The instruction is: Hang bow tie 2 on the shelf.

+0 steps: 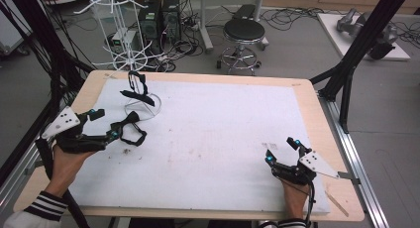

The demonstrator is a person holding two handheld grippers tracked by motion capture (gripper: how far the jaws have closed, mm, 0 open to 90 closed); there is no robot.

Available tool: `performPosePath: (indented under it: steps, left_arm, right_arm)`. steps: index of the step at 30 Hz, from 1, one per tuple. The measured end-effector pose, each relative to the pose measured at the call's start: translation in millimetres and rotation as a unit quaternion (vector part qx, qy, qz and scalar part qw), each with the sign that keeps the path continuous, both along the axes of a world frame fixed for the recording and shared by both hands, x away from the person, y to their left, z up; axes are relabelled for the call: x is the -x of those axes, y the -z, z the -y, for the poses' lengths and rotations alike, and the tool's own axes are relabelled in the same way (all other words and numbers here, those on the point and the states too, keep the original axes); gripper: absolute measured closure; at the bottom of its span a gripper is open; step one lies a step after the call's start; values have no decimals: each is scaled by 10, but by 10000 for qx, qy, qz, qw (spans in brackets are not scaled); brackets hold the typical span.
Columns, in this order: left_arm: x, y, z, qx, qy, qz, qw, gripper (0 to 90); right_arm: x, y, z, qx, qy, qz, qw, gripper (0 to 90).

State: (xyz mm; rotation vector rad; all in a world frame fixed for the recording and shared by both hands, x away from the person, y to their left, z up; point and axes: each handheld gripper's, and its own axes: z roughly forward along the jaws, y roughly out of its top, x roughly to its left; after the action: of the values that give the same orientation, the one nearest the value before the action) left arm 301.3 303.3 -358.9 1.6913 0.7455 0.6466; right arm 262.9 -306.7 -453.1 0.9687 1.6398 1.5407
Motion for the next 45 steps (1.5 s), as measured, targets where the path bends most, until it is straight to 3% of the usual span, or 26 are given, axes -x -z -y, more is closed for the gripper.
performPosePath:
  steps: [17, 26, 32, 45]
  left_arm:
    - [-209, -50, -155, -564, -113, -390, 9976, 169]
    - [-367, -33, -208, -950, -128, -617, 9935, 169]
    - [-457, 22, -231, -1038, -112, -764, 9916, 171]
    - [-653, 174, -197, -1290, -90, -1149, 9849, 171]
  right_arm:
    - [2, 0, -2, 0, 4, 4, 10000, 107]
    - [-3, 1, 7, 6, 7, 47, 10000, 107]
    - [1, 0, 4, 0, 1, 15, 10000, 107]
    - [1, 0, 5, -5, -9, 11, 10000, 106]
